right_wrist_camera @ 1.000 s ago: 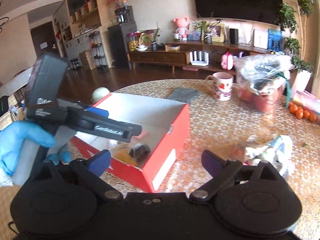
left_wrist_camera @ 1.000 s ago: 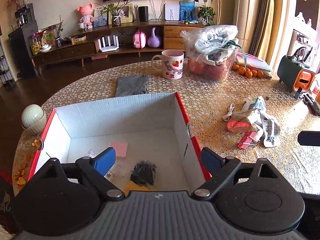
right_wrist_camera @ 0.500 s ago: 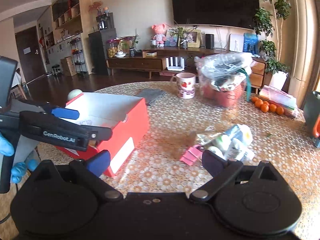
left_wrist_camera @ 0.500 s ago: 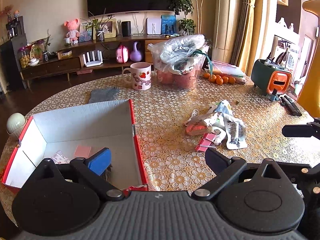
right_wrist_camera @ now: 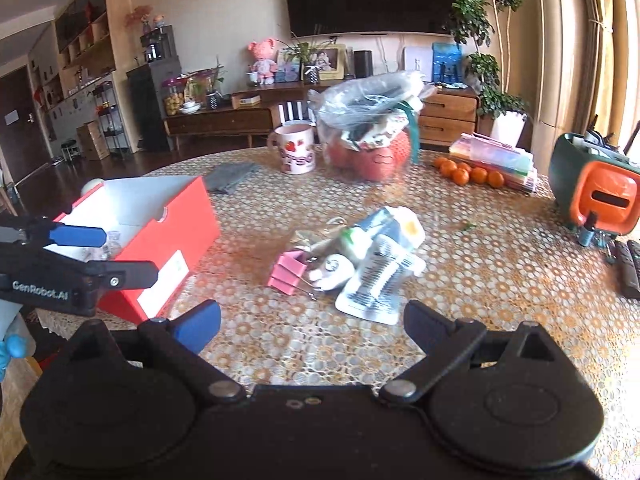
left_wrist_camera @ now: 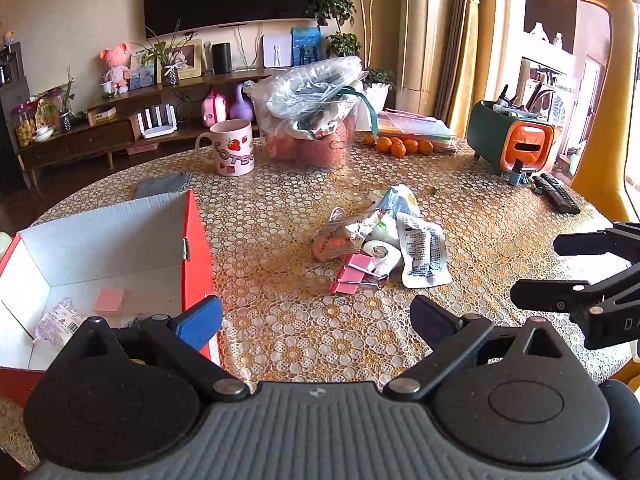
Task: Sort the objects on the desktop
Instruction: 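Withdraw both tools from the box back over the table, then reach the left tool to the pink binder clip while the right tool reaches the white packet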
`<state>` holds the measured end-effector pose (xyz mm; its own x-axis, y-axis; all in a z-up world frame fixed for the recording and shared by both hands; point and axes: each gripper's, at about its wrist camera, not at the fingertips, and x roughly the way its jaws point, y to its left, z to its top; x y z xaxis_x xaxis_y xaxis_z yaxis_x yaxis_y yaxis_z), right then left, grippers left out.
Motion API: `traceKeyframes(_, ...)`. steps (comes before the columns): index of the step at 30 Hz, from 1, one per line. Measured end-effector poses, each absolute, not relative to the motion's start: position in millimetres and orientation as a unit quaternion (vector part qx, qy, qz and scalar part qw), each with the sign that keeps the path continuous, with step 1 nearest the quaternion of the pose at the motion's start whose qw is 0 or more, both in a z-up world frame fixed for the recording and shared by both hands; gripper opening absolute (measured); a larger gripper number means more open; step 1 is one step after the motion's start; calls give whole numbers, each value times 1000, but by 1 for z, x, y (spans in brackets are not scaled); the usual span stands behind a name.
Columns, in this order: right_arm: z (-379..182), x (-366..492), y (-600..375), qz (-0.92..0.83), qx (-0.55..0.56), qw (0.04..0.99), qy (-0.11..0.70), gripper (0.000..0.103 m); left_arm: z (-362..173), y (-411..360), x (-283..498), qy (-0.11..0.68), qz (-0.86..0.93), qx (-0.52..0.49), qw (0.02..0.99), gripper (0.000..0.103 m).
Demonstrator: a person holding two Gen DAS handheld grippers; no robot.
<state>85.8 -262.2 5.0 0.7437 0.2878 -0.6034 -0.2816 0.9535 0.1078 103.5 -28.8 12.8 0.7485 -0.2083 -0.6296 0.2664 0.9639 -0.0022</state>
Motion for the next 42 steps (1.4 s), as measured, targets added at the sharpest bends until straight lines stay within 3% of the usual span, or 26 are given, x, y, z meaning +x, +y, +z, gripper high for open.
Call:
traceKeyframes(29, -58, 209, -283, 82, -14, 923, 375, 97, -76, -94, 185, 342, -139, 82, 926, 101)
traceKeyframes(42, -81, 248, -270, 46, 20, 912, 408, 90, -89, -92, 209, 341, -149, 66, 926, 100)
